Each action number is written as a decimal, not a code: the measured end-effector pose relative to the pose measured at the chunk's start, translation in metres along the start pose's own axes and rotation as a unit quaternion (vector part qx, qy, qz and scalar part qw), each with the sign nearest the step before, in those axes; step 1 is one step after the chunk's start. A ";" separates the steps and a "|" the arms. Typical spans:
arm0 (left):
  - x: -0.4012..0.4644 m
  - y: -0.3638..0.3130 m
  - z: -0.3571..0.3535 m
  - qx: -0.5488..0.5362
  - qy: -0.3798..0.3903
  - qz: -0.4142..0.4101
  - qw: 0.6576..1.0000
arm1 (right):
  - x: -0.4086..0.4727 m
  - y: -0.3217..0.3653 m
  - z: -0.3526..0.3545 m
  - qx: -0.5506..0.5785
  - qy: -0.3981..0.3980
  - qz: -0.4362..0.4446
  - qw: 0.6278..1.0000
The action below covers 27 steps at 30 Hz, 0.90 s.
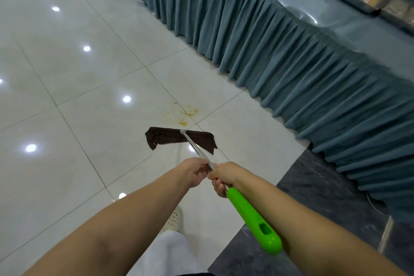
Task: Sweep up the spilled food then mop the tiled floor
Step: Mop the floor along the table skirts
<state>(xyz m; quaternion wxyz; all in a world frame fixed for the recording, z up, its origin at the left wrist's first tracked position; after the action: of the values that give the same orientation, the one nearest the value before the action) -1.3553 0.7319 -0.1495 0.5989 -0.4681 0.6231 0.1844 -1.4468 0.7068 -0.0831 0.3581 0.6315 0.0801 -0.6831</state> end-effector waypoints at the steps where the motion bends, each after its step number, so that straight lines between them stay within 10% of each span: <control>1: 0.006 -0.016 -0.005 0.002 0.000 -0.002 1.000 | 0.006 0.016 -0.001 -0.001 -0.001 -0.001 1.000; 16: 0.060 -0.129 -0.090 -0.015 -0.010 -0.022 1.000 | 0.072 0.144 0.044 -0.058 -0.009 0.088 0.994; 27: 0.065 -0.093 -0.198 0.017 -0.061 0.013 0.998 | 0.082 0.160 0.175 -0.115 0.045 -0.022 0.992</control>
<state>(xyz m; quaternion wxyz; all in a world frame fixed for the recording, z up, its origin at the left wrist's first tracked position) -1.3841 0.5063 -0.1356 0.6416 -0.4370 0.5945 0.2097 -1.4890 0.4599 -0.0701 0.4095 0.6140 0.1881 -0.6481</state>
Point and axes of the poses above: each hand's wrist, its own x-axis towards the middle knuckle, its own z-axis out of the back of the hand, y = z × x, the point moved 3 cm from there along x, towards the middle knuckle, and after that the axes turned 12 degrees about -y, right-handed, at the moved point
